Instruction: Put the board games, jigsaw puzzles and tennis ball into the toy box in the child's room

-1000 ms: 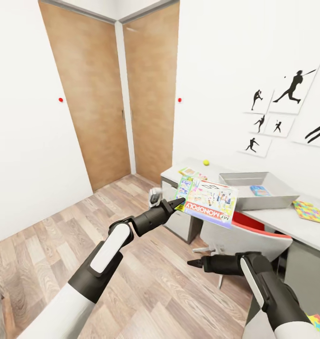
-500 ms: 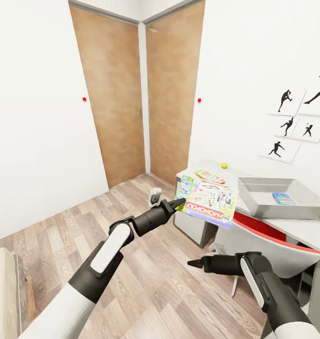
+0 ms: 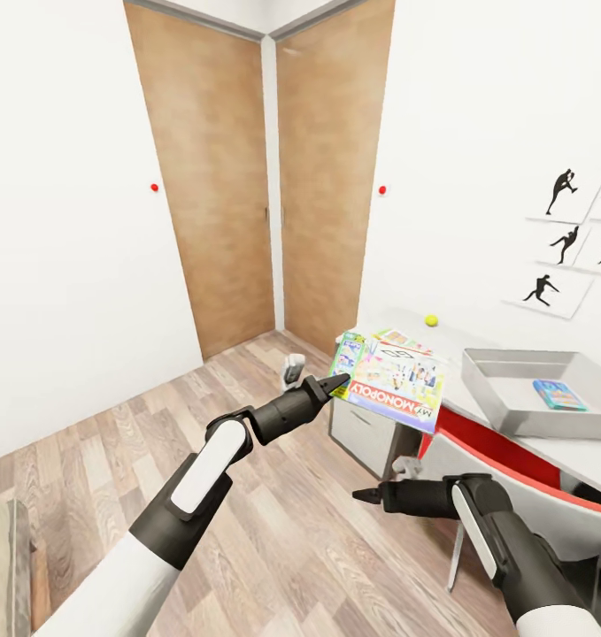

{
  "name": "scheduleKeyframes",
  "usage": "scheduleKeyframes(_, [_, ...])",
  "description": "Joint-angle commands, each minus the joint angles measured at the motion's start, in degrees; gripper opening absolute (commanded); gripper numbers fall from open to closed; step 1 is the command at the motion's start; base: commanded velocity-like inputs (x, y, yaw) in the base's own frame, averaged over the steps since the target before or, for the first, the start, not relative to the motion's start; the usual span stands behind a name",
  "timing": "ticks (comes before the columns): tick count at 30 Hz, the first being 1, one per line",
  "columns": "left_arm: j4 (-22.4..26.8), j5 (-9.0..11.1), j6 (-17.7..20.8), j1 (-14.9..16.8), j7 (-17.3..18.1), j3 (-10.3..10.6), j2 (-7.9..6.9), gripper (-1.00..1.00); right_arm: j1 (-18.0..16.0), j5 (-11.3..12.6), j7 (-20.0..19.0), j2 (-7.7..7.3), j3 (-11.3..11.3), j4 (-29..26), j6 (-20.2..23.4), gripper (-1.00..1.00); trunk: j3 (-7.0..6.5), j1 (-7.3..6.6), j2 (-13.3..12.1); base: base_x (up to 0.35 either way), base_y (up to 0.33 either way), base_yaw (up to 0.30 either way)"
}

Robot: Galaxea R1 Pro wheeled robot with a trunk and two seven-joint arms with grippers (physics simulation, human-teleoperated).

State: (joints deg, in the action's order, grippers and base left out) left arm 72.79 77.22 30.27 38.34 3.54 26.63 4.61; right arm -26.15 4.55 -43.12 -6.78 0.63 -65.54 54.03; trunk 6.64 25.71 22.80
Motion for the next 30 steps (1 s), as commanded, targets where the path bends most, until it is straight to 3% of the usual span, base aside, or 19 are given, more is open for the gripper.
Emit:
scheduleKeyframes(1, [-0.01, 0.23, 0.23, 0.06, 0.02, -0.05, 0.01, -1.00, -0.04, 0.46, 0.15, 0.00, 0.05, -0.03, 0.46, 1.00, 0.12, 0.07, 0.12, 0.330, 0.000, 0.002])
scheduleKeyframes(16, [-0.02, 0.28, 0.23, 0.06, 0.03, -0.09, 0.02, -1.00, 0.27, 0.40, 0.04, -0.09, 0.07, -0.80, 0.20, 1.00, 0.12, 0.07, 0.12, 0.335, 0.000, 0.001])
scheduleKeyframes(30, [0.05, 0.32, 0.30, 0.06, 0.28, -0.03, 0.01, -1.00, 2.16, 0.37, -0.19, -0.29, 0.11, -5.78, 0.26, 1.00, 0.12, 0.07, 0.12, 0.336, 0.026, 0.000])
